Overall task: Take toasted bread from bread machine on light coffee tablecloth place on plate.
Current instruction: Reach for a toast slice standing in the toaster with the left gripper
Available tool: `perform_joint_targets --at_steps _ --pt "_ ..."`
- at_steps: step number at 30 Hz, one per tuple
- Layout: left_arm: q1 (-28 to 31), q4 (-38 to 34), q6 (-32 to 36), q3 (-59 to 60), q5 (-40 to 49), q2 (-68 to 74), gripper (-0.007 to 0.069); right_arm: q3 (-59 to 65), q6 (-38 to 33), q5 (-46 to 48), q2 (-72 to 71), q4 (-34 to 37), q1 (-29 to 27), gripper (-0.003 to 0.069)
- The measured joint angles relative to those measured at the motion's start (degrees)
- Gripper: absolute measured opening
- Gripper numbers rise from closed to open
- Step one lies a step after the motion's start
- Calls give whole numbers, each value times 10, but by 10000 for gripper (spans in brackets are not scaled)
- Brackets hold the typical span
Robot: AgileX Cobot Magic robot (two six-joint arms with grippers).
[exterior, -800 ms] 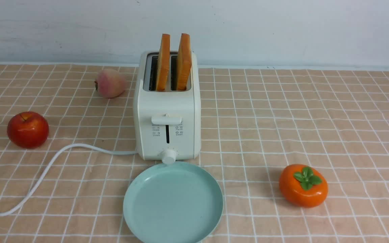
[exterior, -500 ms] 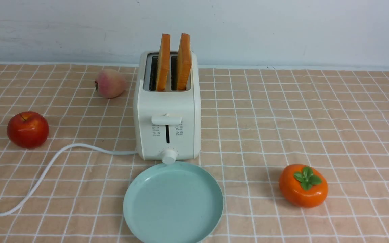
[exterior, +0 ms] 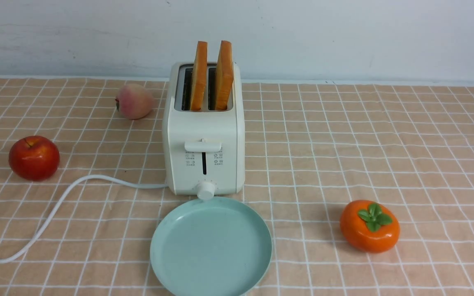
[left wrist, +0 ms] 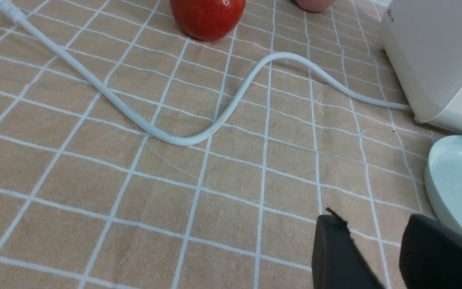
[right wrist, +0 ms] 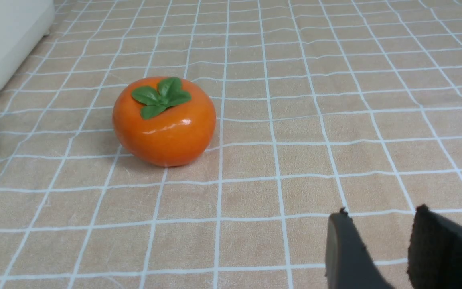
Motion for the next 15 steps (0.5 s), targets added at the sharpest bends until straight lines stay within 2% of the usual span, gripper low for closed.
perform_joint_targets --at_steps 4,11,15 --pt "0 -25 -1 0 -44 0 238 0 0 0 0 0 0 240" --pt "0 -130 -12 0 -163 0 238 0 1 -5 0 7 0 240" --pt "0 -193 -14 0 -211 0 238 5 38 -58 0 108 0 240"
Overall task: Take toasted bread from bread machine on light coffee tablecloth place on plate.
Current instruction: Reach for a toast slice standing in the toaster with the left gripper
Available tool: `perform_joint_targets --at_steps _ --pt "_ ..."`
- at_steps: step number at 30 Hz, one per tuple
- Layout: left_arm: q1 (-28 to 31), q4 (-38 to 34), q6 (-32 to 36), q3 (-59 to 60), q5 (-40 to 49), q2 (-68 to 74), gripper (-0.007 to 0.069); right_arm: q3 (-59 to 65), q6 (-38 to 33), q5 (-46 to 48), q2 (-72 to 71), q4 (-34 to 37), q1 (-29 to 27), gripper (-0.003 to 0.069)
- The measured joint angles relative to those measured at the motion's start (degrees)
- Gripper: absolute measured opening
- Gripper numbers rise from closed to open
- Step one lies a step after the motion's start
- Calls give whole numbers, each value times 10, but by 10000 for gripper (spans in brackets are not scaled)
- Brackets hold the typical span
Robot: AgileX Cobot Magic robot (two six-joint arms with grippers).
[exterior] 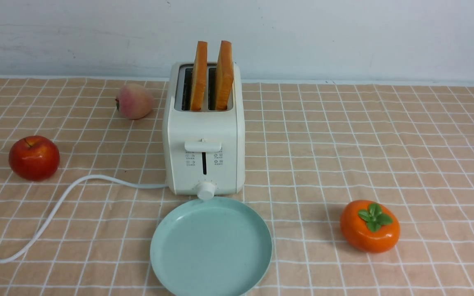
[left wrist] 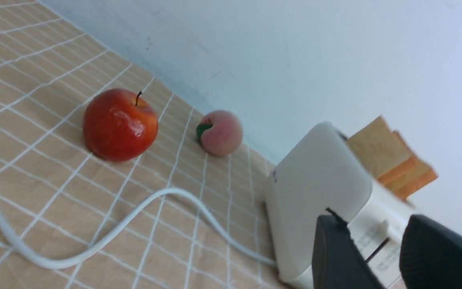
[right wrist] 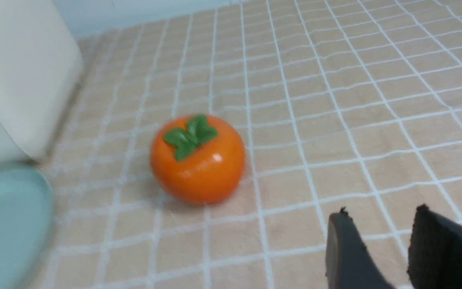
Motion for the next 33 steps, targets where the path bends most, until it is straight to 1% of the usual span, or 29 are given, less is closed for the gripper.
perform_joint_targets --at_steps 1,2,4,5,6,9,11,13,14,15,17,18,19,21,22,23,24,25,26,27,28,29,31,32,33 --pt "0 -18 0 0 -9 0 238 0 18 -24 0 36 0 240" --pt "0 -21 0 0 -9 0 238 0 21 -29 0 43 0 240" --pt "0 -60 0 0 -36 0 238 0 40 -93 0 116 0 240" --pt "0 -66 0 0 -41 0 238 0 41 -97 0 120 0 240" --pt "0 -90 0 0 -61 0 238 0 46 -135 0 143 0 240" --pt "0 -126 0 0 -92 0 229 0 46 -189 0 161 0 240" --pt "0 -143 -1 0 -113 0 181 0 46 -220 0 166 0 240" --pt "0 -149 -1 -4 -119 0 89 0 49 -237 0 177 0 240" --pt "0 -150 -1 -14 -109 0 25 0 56 -241 0 185 0 240" --pt "0 -150 -1 -27 -102 0 -4 0 67 -242 0 193 0 240" --pt "0 -148 11 -69 -69 0 -14 -7 94 -226 0 199 0 240" --pt "0 -147 13 -80 -65 0 -14 -9 94 -222 0 199 -1 240" --pt "0 -137 36 -131 -13 9 -14 -47 101 -160 0 189 -1 240" --pt "0 -123 60 -188 43 35 -14 -103 96 -95 6 164 -1 231" --pt "0 -111 81 -234 113 66 -14 -161 90 -35 29 140 -1 213" --pt "0 -109 84 -241 123 72 -14 -161 89 -35 34 140 -1 213" --pt "0 -91 95 -308 215 128 -14 -240 79 45 82 113 -1 177" --pt "0 -87 97 -315 238 144 -14 -249 78 54 89 111 -1 172" --pt "0 -71 100 -363 323 206 -14 -311 69 116 144 96 -1 136" --pt "0 -61 100 -403 384 261 -14 -360 59 168 195 83 -1 104" --pt "0 -57 101 -416 420 279 -14 -376 55 185 221 80 -1 94" --pt "0 -49 103 -458 486 333 -14 -426 41 244 273 71 -1 58" --pt "0 -39 113 -508 568 415 -14 -483 16 330 355 69 -1 14" --pt "0 -37 116 -512 573 430 -14 -487 8 339 371 69 -1 10" --pt "0 -31 136 -545 605 492 -14 -517 -14 404 434 80 -1 -10"
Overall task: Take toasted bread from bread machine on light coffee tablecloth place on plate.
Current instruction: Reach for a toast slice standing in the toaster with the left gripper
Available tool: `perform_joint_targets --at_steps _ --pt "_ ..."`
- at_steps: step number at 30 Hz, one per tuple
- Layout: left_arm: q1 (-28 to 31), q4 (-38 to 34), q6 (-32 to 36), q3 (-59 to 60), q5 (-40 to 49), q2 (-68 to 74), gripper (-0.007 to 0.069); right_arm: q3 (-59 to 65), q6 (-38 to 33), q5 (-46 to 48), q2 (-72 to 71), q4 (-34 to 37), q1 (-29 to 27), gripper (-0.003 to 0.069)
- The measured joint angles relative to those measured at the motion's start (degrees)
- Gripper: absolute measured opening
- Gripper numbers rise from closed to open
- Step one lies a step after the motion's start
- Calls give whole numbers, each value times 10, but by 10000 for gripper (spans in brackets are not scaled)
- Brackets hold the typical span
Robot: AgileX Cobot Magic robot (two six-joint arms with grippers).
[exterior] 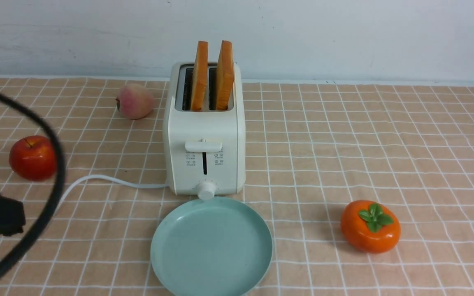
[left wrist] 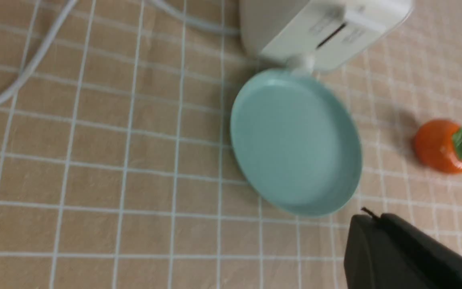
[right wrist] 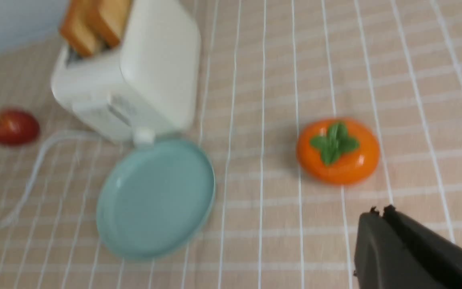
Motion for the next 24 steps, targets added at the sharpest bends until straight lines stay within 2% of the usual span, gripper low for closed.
perform_joint_targets --at_steps 2,6,8,12,17,19,22,24 --pt "0 0 19 -35 0 57 -14 -8 -28 39 50 23 0 -13" --pt "-13 4 29 -106 -3 149 -14 1 -70 48 103 60 0 -10" --pt "-55 26 17 -183 -6 222 -14 18 -98 32 124 99 0 -6" --pt "-132 71 -11 -300 -14 331 -14 42 -130 -2 126 125 0 -1" --pt "-172 124 -59 -439 -15 447 -14 53 -140 -27 126 127 0 2" --pt "-179 136 -51 -487 -19 487 -7 53 -141 -31 126 127 0 3" --pt "-196 145 -5 -551 -26 546 74 53 -143 -41 126 128 0 8" --pt "-209 146 18 -583 -34 582 188 54 -144 -48 126 128 0 13"
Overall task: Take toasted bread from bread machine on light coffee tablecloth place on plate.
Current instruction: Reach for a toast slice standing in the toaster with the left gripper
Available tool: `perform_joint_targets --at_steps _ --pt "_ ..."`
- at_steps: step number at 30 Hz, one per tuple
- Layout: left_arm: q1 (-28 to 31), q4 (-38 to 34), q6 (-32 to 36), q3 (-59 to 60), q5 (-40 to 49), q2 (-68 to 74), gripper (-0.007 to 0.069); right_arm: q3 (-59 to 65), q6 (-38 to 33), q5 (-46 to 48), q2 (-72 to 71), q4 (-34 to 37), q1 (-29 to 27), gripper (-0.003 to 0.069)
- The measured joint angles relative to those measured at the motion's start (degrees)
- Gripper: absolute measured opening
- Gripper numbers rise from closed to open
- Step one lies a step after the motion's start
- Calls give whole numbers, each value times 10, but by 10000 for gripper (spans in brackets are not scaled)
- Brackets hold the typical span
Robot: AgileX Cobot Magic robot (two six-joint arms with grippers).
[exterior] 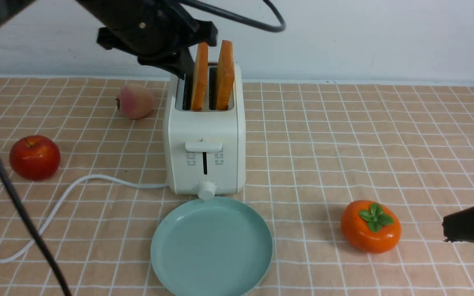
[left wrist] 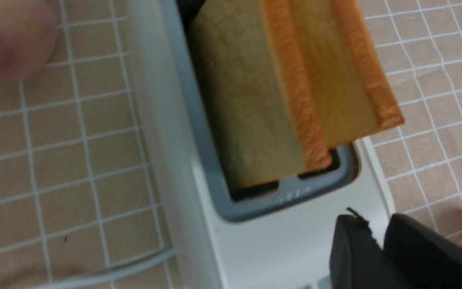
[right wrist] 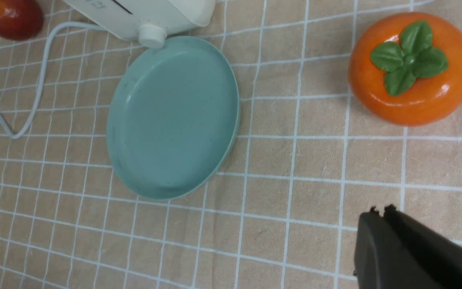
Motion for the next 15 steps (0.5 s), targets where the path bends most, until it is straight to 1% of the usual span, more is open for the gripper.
perform_joint_targets --at_steps 1,2,4,7,9,11,13,15 --pt "-1 1 1 -2 -1 0 188 1 0 -1 0 0 0 14" --pt "-7 6 6 -13 -11 19 275 1 0 -3 0 1 0 16" --pt "-13 28 3 -22 -35 40 403 1 -1 -7 1 1 0 19" --pt "-14 78 -35 -23 -55 61 510 1 -1 -8 1 1 0 22" --pt "-13 114 -65 -23 -62 72 535 1 -1 -10 1 1 0 23" --pt "-13 132 -84 -23 -65 77 535 1 -1 -10 1 1 0 25" --pt "-13 149 -99 -23 -68 86 503 1 -1 -10 1 1 0 29" --pt "-13 151 -102 -24 -68 89 455 1 -1 -10 1 1 0 33"
